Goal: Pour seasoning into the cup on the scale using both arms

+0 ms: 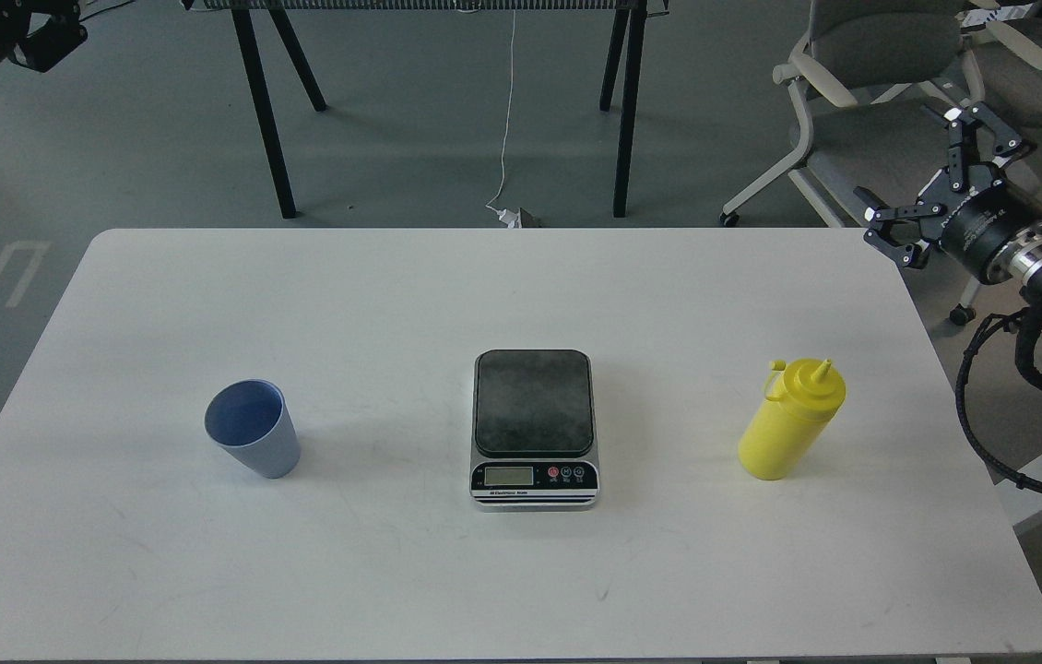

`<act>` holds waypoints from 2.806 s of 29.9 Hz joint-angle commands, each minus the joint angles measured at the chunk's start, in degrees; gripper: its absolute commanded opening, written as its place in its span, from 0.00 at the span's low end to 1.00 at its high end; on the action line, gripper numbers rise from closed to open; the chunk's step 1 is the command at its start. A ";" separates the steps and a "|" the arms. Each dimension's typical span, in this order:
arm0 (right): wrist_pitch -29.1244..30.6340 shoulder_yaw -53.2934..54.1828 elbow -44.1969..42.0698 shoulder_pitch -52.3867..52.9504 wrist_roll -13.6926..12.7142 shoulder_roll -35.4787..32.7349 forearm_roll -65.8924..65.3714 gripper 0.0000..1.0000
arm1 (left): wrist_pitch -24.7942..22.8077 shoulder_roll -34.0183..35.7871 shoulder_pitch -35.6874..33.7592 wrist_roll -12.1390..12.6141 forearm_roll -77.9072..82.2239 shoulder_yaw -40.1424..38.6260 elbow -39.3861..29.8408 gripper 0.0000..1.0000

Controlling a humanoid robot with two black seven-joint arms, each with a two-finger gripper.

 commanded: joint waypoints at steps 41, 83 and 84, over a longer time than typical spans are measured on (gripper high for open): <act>0.00 0.00 0.18 0.01 0.00 -0.08 0.00 0.99 | 1.92 10.75 0.30 -7.10 80.44 39.12 -33.75 0.99; 0.00 0.08 0.44 -1.84 0.08 -0.88 0.00 0.99 | 6.93 4.78 4.25 -7.10 80.44 44.13 -23.90 0.57; 0.00 0.08 0.36 -2.01 0.08 -0.88 0.00 0.99 | 7.01 4.78 4.25 -7.10 80.44 44.13 -23.81 0.52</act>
